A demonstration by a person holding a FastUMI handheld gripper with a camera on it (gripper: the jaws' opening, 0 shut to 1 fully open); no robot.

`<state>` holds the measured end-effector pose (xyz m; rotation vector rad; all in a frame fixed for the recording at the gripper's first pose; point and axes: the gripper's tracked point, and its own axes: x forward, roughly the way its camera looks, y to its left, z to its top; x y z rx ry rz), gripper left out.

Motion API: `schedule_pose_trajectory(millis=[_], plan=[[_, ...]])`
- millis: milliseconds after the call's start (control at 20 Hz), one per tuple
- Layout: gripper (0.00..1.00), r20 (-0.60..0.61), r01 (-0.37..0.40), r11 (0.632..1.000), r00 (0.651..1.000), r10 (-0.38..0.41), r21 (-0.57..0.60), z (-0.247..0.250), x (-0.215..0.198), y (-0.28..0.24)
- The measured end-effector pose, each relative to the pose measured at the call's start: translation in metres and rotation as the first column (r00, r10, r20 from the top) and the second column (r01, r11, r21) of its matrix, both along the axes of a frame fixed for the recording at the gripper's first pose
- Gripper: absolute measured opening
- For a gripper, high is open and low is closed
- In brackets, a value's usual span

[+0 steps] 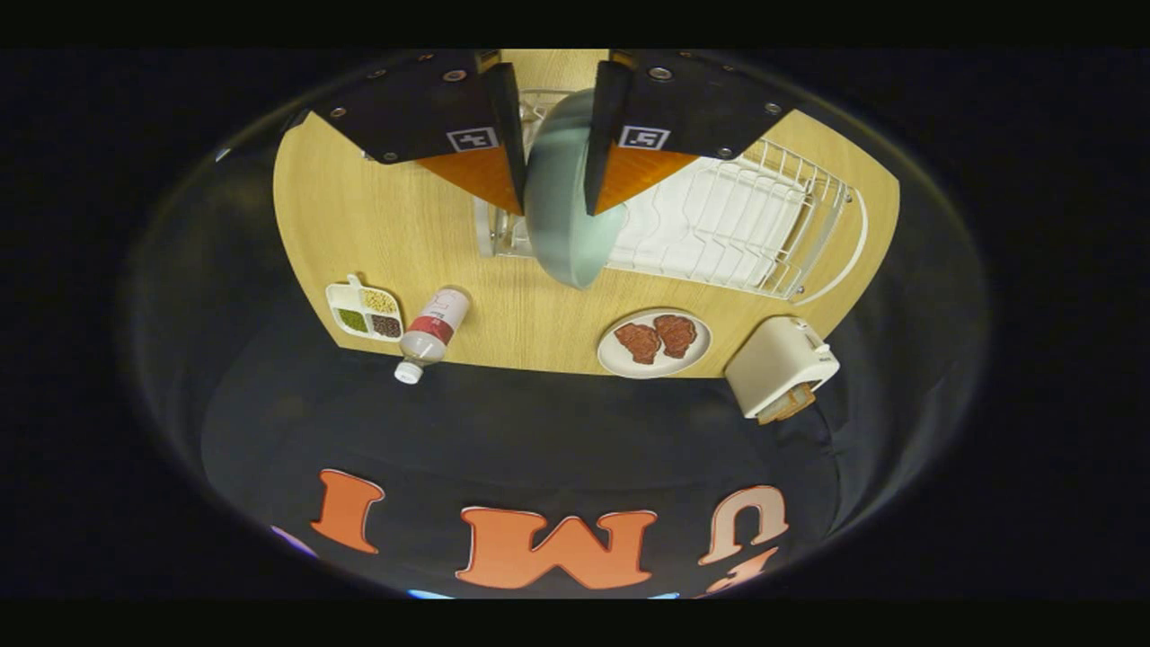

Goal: Take the plate from the dish rack, then take the spoon from the basket and place it into the plate.

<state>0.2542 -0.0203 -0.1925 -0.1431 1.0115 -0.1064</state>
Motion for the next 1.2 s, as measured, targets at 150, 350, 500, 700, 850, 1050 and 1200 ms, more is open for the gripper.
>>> schedule_pose_trajectory(millis=[150,350,500,700,850,1050,1200], plan=[[0.31,-0.02,-0.054,0.99,0.998,0.051,-0.134,-0.001,0.003,-0.004],[0.26,-0.045,-0.105,0.974,0.994,0.098,-0.201,0.006,0.009,0.002],[0.24,-0.024,-0.13,0.953,0.991,0.128,-0.273,0.015,0.015,-0.001],[0.22,-0.04,-0.15,0.948,0.989,0.145,-0.281,0.015,0.015,0.0],[0.22,-0.043,-0.136,0.959,0.991,0.13,-0.248,0.017,0.009,-0.001],[0.21,-0.031,-0.124,0.961,0.992,0.12,-0.248,0.02,0.01,-0.002],[0.21,-0.015,-0.141,0.954,0.99,0.142,-0.265,0.029,0.012,0.005]])
